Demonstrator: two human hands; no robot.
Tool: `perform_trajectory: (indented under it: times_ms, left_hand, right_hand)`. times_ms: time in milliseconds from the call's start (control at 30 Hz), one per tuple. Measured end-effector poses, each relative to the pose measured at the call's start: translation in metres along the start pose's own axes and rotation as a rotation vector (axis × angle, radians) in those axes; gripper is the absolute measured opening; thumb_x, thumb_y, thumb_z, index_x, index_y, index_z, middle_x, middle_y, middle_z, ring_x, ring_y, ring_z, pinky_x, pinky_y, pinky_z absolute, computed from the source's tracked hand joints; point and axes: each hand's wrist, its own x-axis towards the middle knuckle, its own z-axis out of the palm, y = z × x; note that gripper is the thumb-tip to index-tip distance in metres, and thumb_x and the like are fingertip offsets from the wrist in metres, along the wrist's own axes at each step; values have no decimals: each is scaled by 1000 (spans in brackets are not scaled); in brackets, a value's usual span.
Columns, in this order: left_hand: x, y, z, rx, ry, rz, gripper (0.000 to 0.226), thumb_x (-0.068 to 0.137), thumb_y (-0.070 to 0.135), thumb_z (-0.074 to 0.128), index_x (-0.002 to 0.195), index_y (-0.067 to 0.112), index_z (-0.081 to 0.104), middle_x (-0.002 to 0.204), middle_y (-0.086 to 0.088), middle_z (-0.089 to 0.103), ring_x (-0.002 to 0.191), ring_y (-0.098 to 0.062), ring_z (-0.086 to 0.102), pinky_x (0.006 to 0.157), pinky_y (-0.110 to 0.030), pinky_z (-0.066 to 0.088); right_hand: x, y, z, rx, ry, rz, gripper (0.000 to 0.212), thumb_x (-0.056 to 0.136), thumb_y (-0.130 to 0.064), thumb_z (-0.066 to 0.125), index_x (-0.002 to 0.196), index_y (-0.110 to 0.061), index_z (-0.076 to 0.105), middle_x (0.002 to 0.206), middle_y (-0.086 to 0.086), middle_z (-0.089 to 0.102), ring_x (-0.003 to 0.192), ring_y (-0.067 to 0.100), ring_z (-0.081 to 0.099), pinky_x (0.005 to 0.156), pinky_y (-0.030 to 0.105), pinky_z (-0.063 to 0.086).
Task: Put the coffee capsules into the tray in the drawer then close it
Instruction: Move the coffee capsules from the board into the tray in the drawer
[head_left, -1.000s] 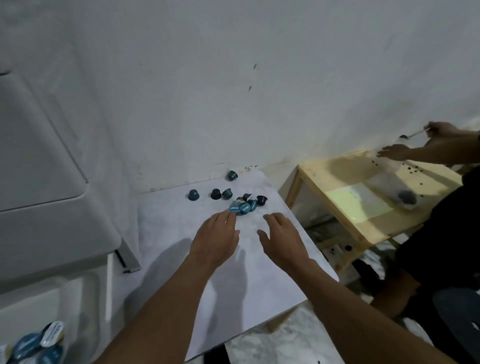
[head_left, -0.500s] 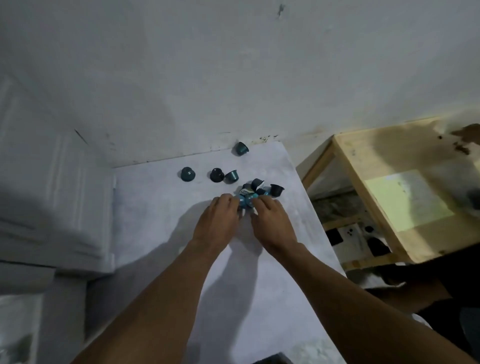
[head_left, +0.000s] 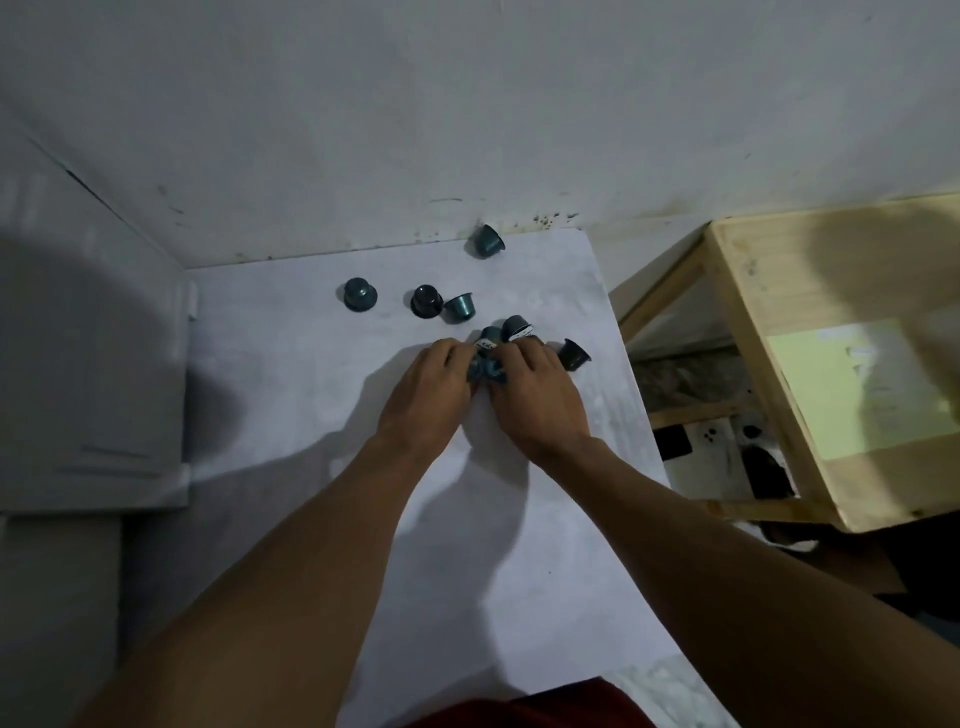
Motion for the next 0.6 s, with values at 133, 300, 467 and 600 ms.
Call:
perform_trajectory:
  times_ms: [133, 300, 467, 600]
  left_hand:
    - [-1, 0, -5, -24, 18, -8, 30, 78, 1, 70, 107, 3, 61, 102, -14, 62, 89, -30, 62, 74, -39, 55]
    - [-10, 1, -20, -15, 23, -39, 30, 84, 8, 64, 113, 5, 57, 111, -13, 58, 99, -29, 59, 84, -41, 52]
    - [-28, 7, -48, 57, 37, -1, 43, 84, 9, 66, 125, 5, 53, 119, -13, 56, 106, -29, 57, 91, -36, 46]
    - [-47, 12, -79, 66, 42, 30, 50, 88, 16, 62, 134, 9, 45, 128, -8, 51, 115, -23, 50, 97, -28, 39]
  right_hand:
    - [1, 3, -3, 33, -2, -20, 24, 95, -21, 47, 115, -13, 57, 117, 9, 60, 104, 27, 53, 89, 39, 47]
    - [-5, 0, -18, 82, -21, -27, 31, 96, -22, 50, 125, -12, 52, 126, 10, 56, 112, 27, 50, 95, 38, 45]
    - [-21, -12, -41, 120, -23, -41, 45, 91, -18, 59, 133, -9, 46, 136, 12, 49, 119, 29, 49, 101, 35, 41]
    - [-44, -30, -62, 112, 46, -50, 46, 91, -18, 59, 134, -8, 47, 137, 10, 47, 118, 27, 50, 100, 32, 40]
